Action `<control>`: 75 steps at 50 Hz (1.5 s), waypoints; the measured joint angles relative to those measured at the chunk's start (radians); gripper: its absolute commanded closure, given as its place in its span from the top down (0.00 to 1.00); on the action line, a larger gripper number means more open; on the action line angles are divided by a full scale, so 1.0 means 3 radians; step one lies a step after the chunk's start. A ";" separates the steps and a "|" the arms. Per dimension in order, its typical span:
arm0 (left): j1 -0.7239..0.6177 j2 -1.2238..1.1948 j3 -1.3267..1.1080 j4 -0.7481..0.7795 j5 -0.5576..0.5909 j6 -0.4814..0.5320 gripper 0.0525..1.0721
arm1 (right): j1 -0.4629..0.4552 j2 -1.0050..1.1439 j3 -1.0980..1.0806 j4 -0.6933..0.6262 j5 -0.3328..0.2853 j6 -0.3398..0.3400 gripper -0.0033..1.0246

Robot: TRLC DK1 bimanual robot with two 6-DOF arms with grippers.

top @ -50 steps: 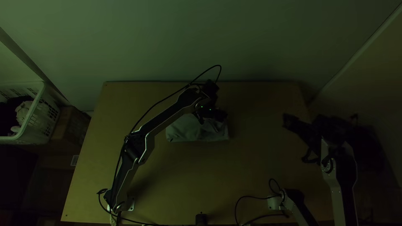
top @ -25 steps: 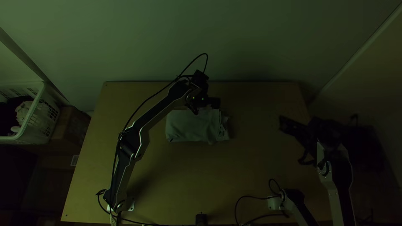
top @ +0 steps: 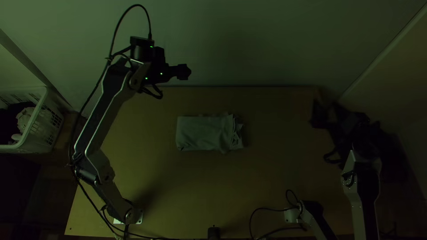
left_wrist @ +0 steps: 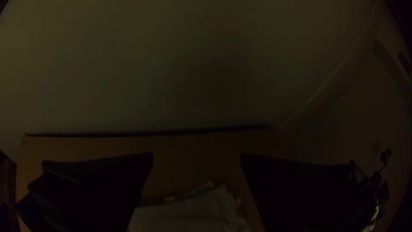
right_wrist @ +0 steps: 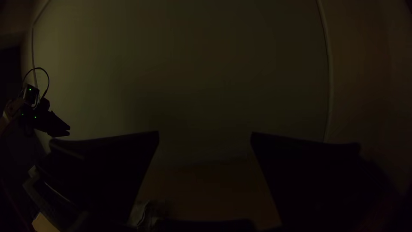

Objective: Fold the t-shirt

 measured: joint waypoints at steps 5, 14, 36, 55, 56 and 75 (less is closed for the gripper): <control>0.0247 -0.0332 -0.0170 0.0032 -0.0036 0.0079 0.96 | -0.0027 -0.0064 0.0055 0.0228 0.0005 -0.0031 0.96; 0.0754 -0.1010 -0.0828 0.0460 -0.0048 0.0237 0.96 | -0.0039 -0.0125 0.0146 0.0472 0.0005 -0.0050 0.96; 0.1771 -0.2921 -0.3079 0.1626 -0.0058 0.0407 0.96 | -0.0048 -0.0718 -0.0137 0.1001 0.0005 -0.0083 0.96; 0.2195 -0.4531 -0.5093 0.2529 -0.0060 0.0443 0.96 | -0.0055 -0.1649 -0.1029 0.1199 0.0004 -0.0117 0.96; 0.2205 -0.4616 -0.5188 0.2562 -0.0060 0.0441 0.96 | -0.0055 -0.1696 -0.1068 0.1197 0.0005 -0.0116 0.96; 0.2319 -0.5744 -0.6636 0.2878 -0.0083 0.0516 0.96 | -0.0080 -0.2485 -0.2037 0.1067 0.0069 -0.0092 0.96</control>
